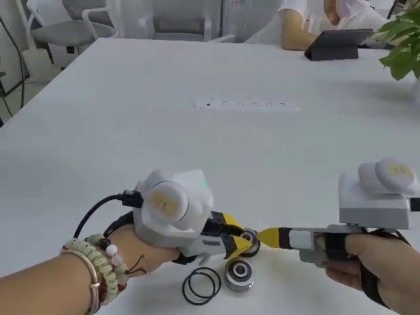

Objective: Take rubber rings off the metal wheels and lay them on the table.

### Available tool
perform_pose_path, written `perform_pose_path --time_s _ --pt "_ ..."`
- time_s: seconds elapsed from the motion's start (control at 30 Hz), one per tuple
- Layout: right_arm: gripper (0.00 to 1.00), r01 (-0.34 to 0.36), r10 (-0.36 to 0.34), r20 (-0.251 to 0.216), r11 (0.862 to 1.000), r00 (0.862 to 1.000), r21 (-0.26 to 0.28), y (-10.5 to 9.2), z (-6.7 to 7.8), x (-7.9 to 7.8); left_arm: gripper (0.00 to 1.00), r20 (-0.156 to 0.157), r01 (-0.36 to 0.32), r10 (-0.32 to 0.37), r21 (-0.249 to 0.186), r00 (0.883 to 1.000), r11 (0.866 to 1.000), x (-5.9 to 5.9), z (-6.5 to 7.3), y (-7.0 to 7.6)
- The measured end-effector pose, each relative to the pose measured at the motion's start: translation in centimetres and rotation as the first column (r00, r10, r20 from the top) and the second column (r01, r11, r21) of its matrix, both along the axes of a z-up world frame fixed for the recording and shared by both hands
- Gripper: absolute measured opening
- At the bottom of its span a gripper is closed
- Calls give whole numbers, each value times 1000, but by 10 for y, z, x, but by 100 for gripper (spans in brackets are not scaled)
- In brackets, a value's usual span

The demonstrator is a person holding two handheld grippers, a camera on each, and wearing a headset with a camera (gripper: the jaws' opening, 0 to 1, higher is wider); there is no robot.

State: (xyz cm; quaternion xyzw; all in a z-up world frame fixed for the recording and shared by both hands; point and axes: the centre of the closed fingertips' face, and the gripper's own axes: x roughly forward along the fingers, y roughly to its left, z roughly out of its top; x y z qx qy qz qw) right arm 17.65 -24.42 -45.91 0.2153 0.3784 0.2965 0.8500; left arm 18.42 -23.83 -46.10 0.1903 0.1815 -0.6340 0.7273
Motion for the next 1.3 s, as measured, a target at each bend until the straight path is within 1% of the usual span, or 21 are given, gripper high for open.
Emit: perform_pose_path --time_s 0.77,0.97,1.07,1.3 --pt "0 -23 23 15 1000 1000 4 6 4 0 7 -9 -3 3 -4 1000 1000 -1 0 0" --pt "0 -39 39 35 999 999 -5 10 7 0 7 -10 -4 4 -5 1000 1000 0 0 0" --pt "0 -41 42 39 999 998 -23 7 5 1 7 -11 -5 5 -6 1000 1000 0 0 0" --pt "0 -53 54 49 998 997 -32 7 5 2 7 -9 0 0 -4 1000 1000 0 -1 -1"
